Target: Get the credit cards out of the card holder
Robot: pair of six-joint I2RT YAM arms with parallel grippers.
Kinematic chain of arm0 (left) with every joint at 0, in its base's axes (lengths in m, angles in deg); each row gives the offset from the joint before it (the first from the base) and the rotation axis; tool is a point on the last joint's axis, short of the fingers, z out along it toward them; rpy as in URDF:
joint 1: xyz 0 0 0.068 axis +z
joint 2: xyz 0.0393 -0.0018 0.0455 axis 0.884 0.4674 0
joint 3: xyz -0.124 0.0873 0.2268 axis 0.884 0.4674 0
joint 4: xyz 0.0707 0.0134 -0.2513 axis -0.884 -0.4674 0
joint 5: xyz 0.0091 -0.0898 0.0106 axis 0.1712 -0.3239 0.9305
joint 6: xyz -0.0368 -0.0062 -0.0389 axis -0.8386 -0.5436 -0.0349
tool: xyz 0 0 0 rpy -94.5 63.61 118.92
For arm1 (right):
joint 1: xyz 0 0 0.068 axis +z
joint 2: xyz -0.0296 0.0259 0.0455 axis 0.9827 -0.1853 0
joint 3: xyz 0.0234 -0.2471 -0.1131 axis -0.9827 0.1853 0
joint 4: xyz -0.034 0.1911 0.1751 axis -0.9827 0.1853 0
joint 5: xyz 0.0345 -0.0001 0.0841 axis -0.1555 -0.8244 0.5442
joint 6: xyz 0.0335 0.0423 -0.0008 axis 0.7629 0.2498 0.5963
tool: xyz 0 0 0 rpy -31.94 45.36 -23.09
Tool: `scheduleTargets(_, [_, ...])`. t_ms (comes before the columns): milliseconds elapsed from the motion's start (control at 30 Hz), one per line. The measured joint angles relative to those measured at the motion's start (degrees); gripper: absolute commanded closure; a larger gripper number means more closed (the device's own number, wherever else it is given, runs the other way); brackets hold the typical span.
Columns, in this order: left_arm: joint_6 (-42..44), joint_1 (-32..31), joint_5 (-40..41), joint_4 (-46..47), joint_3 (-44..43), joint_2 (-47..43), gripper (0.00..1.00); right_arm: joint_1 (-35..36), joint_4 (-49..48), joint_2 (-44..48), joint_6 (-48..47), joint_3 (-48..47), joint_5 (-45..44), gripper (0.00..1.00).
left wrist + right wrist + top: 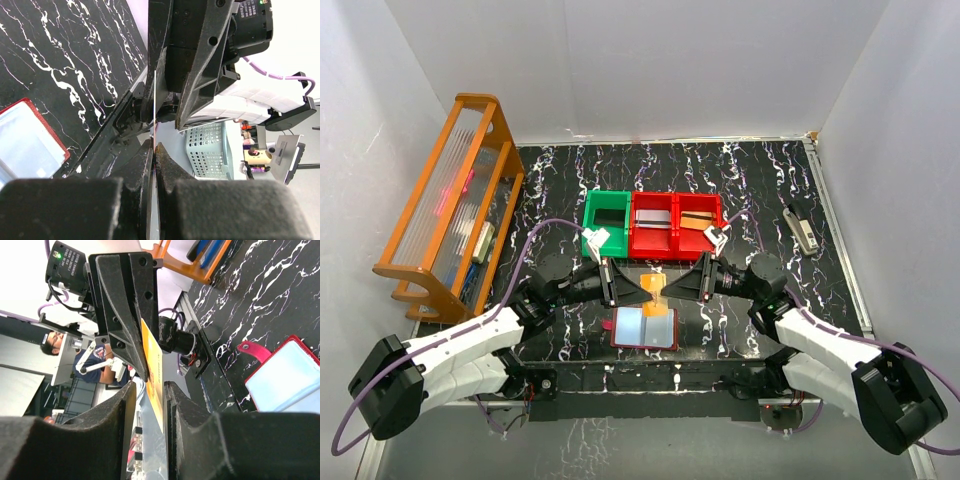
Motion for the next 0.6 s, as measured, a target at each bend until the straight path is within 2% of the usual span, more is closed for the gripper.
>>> scheduleTargets(167, [-0.6,0.0,0.0,0.7,0.0,0.0,1.00,0.0,-1.7,-1.2,0.9,0.2,1.8,0.80])
scheduleTargets(433, [-1.2,0.0,-0.6,2.2,0.0,0.0,1.00,0.0,-3.4,-1.3,1.9,0.2,2.9,0.98])
scheduleTargets(500, [-1.3,0.0,-0.9,2.6,0.0,0.0,1.00,0.0,-3.8,-1.3,2.1,0.3,3.1,1.00])
scheduleTargets(567, [-1.3,0.0,-1.1,2.5,0.0,0.0,0.91,0.0,-4.6,-1.3,2.3,0.6,3.3,1.00])
scheduleTargets(600, [-1.3,0.0,-1.1,2.5,0.0,0.0,0.84,0.0,-4.8,-1.3,2.4,0.7,3.2,1.00])
